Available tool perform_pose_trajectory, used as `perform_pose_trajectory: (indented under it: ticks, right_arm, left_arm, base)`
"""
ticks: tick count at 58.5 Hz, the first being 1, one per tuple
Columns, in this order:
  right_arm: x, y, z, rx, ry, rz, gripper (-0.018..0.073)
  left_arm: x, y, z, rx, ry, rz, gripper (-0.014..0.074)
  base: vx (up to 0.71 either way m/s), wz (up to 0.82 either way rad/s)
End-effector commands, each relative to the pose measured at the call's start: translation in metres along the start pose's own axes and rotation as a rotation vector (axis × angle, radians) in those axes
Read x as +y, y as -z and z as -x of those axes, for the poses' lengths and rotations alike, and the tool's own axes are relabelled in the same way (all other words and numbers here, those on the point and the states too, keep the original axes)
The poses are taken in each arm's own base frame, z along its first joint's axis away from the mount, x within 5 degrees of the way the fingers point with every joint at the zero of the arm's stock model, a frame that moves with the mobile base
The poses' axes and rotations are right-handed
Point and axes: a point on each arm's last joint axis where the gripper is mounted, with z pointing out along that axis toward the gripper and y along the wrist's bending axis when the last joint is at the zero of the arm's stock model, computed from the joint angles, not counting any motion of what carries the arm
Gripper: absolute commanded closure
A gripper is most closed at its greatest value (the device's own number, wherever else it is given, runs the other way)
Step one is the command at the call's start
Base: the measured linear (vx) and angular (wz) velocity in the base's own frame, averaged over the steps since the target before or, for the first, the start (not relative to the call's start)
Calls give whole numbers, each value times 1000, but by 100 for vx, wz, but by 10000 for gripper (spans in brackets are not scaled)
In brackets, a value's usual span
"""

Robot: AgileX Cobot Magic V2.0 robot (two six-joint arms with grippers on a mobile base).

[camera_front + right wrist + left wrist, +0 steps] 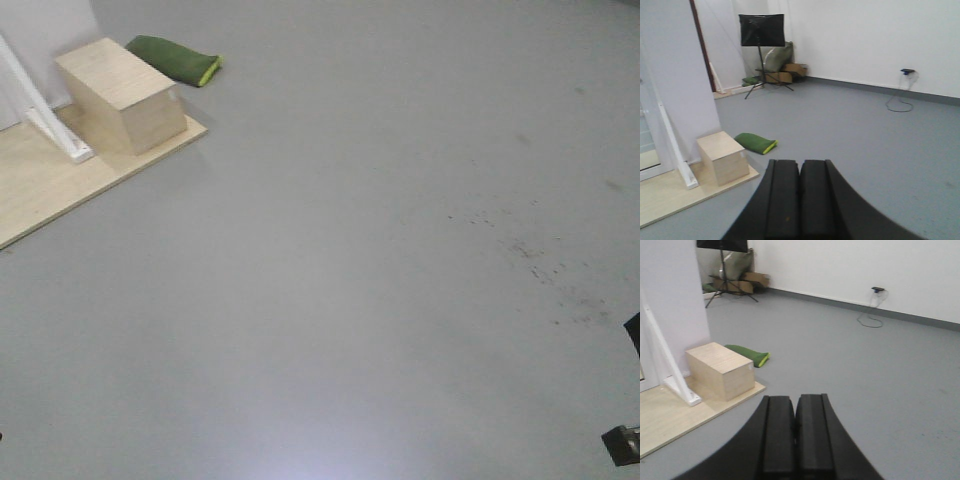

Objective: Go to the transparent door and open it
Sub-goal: 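Drive the base up to the white-framed glass sliding door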

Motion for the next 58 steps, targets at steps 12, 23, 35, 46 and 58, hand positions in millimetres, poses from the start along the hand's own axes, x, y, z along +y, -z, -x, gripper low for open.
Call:
perform_pose_trajectory:
  ticks: [12, 23, 35, 46, 58]
  right_arm:
    - [-1, 1, 7, -95, 13, -7, 568]
    - [-1, 2, 7, -97, 13, -7, 568]
    - [-1, 2, 7, -97, 13, -7, 568]
    - [-1, 2, 7, -97, 13, -7, 568]
    - [-1, 1, 7, -96, 13, -7, 568]
  left_arm:
    - [0, 1, 4, -81, 8, -5, 602]
    - [0, 1, 4, -81, 8, -5, 602]
    - [0, 1, 4, -81, 8, -5, 602]
    - [0, 1, 4, -81, 8, -5, 602]
    - [0, 1, 4, -81, 8, -5, 602]
  base:
    - [44, 74]
    - [43, 74]
    - [41, 70]
    - [41, 56]
    - [44, 37]
